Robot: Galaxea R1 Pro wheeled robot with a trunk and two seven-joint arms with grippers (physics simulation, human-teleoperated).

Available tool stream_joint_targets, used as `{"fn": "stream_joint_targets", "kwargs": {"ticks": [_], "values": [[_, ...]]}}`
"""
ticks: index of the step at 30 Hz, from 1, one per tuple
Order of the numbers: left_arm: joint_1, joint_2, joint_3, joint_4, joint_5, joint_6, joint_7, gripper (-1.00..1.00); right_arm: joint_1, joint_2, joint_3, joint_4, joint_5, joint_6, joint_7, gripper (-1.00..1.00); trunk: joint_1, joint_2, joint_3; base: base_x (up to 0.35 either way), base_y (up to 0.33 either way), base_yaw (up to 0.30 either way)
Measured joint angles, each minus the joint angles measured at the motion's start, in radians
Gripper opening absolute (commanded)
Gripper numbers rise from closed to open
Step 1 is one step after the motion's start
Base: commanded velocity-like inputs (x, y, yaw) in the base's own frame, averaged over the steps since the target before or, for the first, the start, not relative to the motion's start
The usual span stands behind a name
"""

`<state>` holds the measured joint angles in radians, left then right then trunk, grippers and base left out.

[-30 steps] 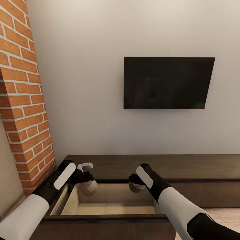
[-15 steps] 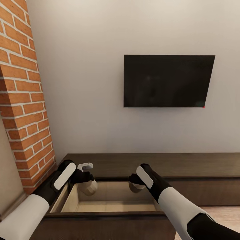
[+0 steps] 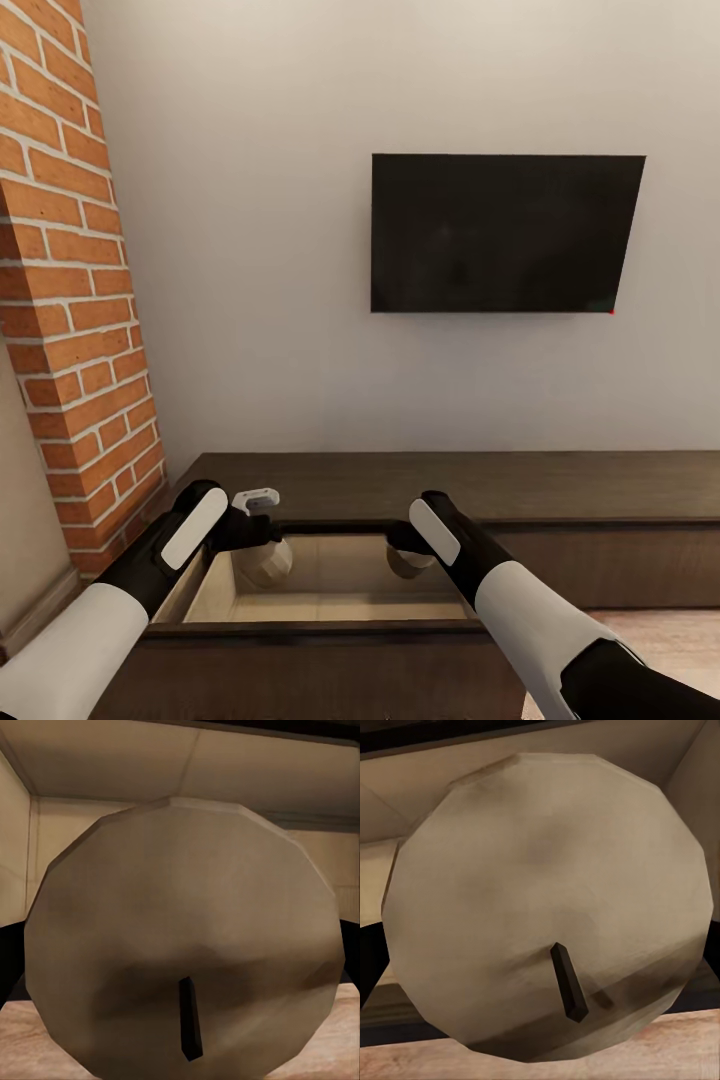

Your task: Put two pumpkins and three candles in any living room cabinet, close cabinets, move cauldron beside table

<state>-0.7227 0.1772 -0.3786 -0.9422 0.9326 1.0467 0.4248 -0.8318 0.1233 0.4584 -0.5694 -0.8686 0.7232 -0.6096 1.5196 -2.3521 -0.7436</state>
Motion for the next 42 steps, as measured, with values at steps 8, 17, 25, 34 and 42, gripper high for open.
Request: {"fn": "stream_joint_targets", "kwargs": {"ticks": [8,17,25,34,42], "values": [[0.000,0.000,0.000,0.000,0.000,0.000,0.000,-1.00,0.000,0.000,0.000,0.000,0.000,0.000,0.000,-1.00,0.031,-0.056,-0.025,0.000,0.000,0.000],[0.000,0.000,0.000,0.000,0.000,0.000,0.000,-1.00,0.000,0.000,0.000,0.000,0.001,0.000,0.000,-1.00,0.065,-0.119,-0.053,0.000,0.000,0.000],[0.000,0.000,0.000,0.000,0.000,0.000,0.000,-1.00,0.000,0.000,0.000,0.000,0.001,0.000,0.000,-1.00,0.082,-0.148,-0.074,0.000,0.000,0.000],[0.000,0.000,0.000,-0.001,0.001,0.000,0.000,-1.00,0.000,0.000,0.000,0.000,0.001,-0.001,0.000,-1.00,0.081,-0.148,-0.074,0.014,0.000,0.000],[0.000,0.000,0.000,0.000,0.001,0.000,0.000,-1.00,0.000,0.000,0.000,0.000,0.001,-0.001,0.000,-1.00,0.081,-0.148,-0.074,0.250,0.000,0.000]]}}
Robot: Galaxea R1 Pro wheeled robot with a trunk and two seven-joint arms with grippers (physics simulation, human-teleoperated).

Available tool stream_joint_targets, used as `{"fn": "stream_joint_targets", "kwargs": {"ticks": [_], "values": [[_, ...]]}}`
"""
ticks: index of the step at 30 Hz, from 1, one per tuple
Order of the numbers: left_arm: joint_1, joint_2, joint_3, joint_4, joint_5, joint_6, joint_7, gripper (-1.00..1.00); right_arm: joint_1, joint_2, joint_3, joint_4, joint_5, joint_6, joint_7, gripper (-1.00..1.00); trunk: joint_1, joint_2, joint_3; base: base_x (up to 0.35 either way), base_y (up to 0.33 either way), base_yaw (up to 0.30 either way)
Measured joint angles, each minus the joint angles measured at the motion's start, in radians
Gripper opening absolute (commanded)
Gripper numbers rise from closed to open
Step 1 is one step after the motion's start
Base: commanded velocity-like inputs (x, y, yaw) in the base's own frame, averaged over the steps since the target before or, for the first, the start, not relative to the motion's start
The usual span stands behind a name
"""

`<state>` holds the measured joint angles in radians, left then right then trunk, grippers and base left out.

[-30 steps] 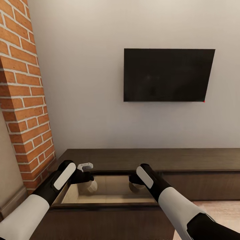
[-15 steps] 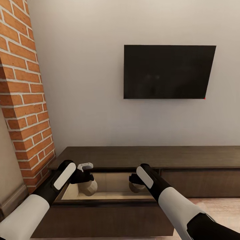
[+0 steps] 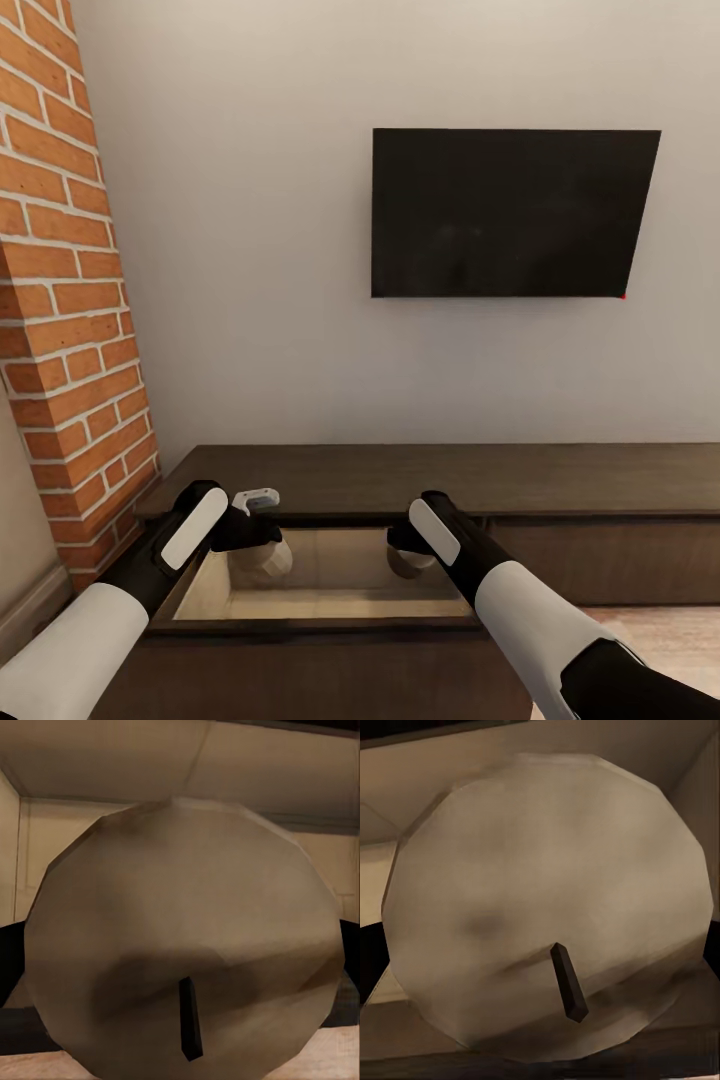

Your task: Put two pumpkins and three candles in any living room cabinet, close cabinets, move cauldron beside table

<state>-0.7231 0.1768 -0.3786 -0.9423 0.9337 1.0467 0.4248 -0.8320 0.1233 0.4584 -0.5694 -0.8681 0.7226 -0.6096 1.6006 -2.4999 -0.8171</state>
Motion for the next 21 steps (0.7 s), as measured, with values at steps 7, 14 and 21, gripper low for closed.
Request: {"fn": "stream_joint_targets", "kwargs": {"ticks": [7,14,21], "values": [[0.000,0.000,0.000,0.000,0.000,0.000,0.000,-1.00,0.000,0.000,0.000,0.000,0.000,0.000,0.000,-1.00,0.000,0.000,0.000,0.168,0.000,0.000],[0.000,0.000,0.000,-0.001,0.001,0.000,0.000,-1.00,0.000,0.000,0.000,0.000,0.001,0.000,0.000,-1.00,0.001,0.000,0.000,0.021,0.000,0.000],[0.000,0.000,0.000,-0.001,0.001,0.000,0.000,-1.00,0.000,0.000,0.000,0.000,0.000,0.001,0.000,-1.00,0.004,-0.001,-0.027,0.003,0.000,0.000]]}}
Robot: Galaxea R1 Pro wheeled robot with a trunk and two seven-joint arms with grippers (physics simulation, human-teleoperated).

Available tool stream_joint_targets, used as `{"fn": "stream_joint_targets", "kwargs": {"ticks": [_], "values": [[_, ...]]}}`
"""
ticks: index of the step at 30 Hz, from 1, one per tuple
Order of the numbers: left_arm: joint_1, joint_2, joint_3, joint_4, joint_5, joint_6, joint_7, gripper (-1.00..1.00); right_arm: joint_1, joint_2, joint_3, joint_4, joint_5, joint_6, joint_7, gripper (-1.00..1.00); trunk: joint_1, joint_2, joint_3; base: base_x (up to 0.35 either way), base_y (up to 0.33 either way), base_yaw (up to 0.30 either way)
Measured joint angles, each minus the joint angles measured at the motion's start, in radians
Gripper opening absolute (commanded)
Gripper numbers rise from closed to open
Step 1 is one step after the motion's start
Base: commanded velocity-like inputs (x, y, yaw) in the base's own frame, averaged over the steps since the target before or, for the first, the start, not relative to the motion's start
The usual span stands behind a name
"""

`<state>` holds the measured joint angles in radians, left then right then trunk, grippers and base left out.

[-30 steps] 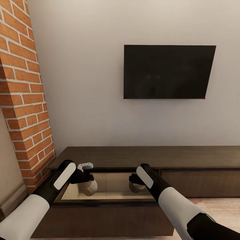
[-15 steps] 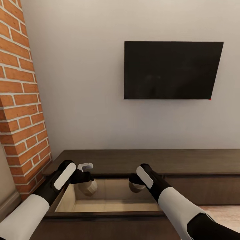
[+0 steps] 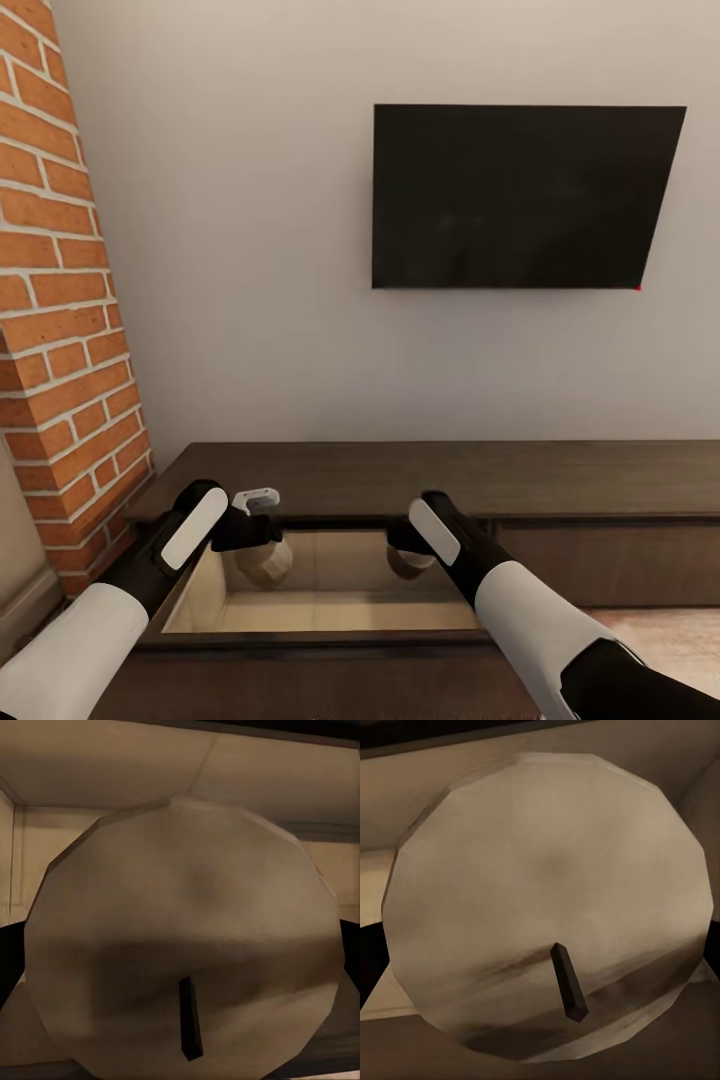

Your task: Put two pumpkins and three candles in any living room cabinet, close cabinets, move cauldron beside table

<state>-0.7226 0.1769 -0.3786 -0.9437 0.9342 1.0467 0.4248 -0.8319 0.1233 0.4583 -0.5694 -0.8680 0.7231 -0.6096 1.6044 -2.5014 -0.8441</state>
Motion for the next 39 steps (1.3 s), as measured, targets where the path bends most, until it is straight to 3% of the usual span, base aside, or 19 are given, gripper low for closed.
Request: {"fn": "stream_joint_targets", "kwargs": {"ticks": [17,35,39], "values": [[0.000,0.000,0.000,0.001,-0.002,0.000,0.004,-1.00,0.000,0.000,0.000,0.000,-0.001,0.000,0.000,-1.00,0.008,-0.004,-0.066,0.000,0.000,0.000],[0.000,0.001,-0.003,0.002,-0.003,-0.045,0.011,-1.00,0.000,0.001,0.000,0.000,0.000,0.000,0.000,-1.00,0.016,-0.008,-0.135,0.000,0.000,0.000],[0.001,0.001,-0.003,0.002,-0.003,-0.056,0.043,-1.00,0.000,0.001,0.000,0.000,0.000,0.000,0.000,-1.00,0.018,-0.009,-0.151,0.000,0.000,0.000]]}}
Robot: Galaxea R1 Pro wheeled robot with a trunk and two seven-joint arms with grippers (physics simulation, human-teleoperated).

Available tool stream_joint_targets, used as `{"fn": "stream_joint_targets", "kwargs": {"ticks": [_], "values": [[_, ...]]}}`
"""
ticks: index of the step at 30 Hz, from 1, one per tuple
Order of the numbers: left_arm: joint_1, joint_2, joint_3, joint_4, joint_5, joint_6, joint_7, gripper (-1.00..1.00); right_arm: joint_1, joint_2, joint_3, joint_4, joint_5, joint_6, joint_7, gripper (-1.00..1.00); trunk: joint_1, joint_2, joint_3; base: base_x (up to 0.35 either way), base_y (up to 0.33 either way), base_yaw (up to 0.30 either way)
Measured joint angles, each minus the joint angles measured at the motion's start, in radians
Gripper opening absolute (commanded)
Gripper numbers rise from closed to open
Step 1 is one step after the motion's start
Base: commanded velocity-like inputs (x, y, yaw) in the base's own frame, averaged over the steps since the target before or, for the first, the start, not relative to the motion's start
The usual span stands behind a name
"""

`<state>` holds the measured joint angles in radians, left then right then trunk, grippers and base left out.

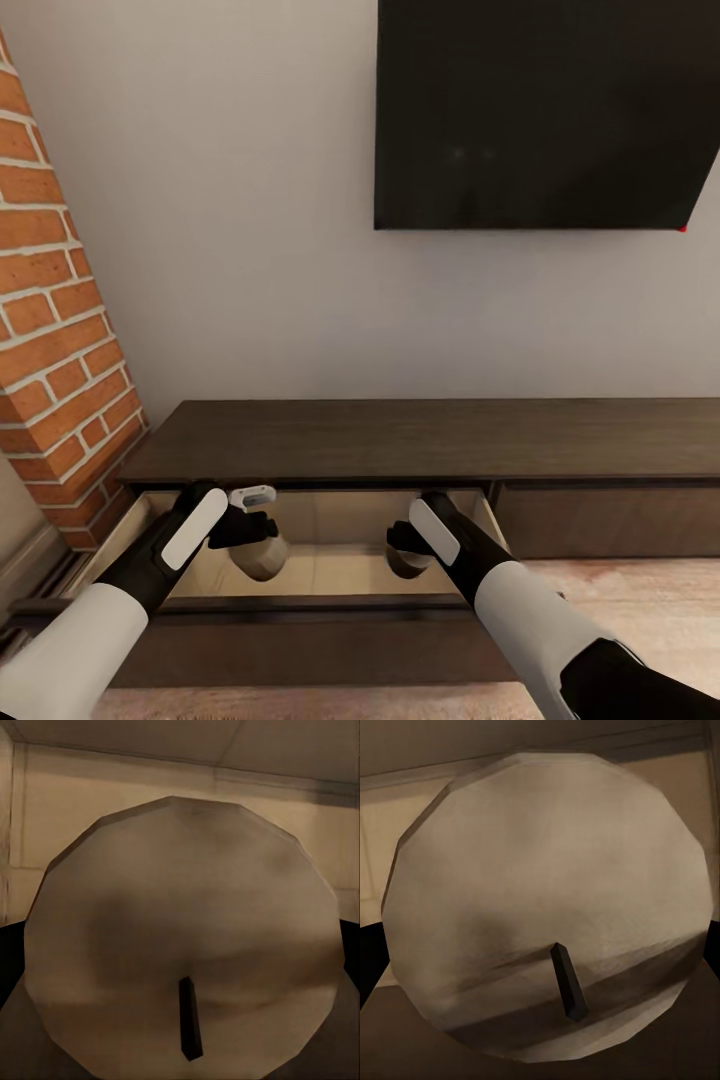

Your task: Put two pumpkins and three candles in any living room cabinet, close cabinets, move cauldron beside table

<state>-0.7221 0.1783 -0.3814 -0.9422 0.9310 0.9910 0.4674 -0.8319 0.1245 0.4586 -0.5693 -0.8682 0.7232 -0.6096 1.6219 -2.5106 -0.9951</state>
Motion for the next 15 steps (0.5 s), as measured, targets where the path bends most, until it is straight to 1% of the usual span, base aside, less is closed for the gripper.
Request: {"fn": "stream_joint_targets", "kwargs": {"ticks": [2,3,5,7,10,15], "values": [[0.000,0.000,0.000,0.000,-0.006,-0.014,0.031,-1.00,0.000,0.000,0.000,0.000,0.000,0.000,0.000,-1.00,0.001,0.000,-0.008,0.000,0.000,0.000],[0.000,0.000,0.000,0.000,0.001,-0.028,0.051,-1.00,0.000,0.001,0.001,0.000,0.000,0.000,0.000,-1.00,0.001,-0.001,-0.012,0.000,0.000,0.000],[0.000,0.000,0.001,0.000,-0.004,-0.039,0.084,-1.00,0.000,0.001,0.001,0.000,0.000,0.000,0.000,-1.00,0.002,-0.001,-0.019,0.000,0.000,0.000],[0.000,0.000,0.001,-0.001,0.003,-0.047,0.095,-1.00,0.000,0.002,0.001,0.000,0.001,0.000,0.000,-1.00,0.003,-0.002,-0.027,0.000,0.000,0.000],[0.000,0.000,0.002,-0.001,0.002,-0.056,0.101,-1.00,0.000,0.002,0.001,0.000,0.001,0.000,0.000,-1.00,0.004,-0.002,-0.039,0.000,0.000,0.000],[0.000,0.000,0.002,-0.002,0.002,-0.082,0.105,-1.00,0.000,0.002,0.001,0.000,0.001,-0.001,0.000,-1.00,0.004,-0.002,-0.039,0.000,0.000,0.000]]}}
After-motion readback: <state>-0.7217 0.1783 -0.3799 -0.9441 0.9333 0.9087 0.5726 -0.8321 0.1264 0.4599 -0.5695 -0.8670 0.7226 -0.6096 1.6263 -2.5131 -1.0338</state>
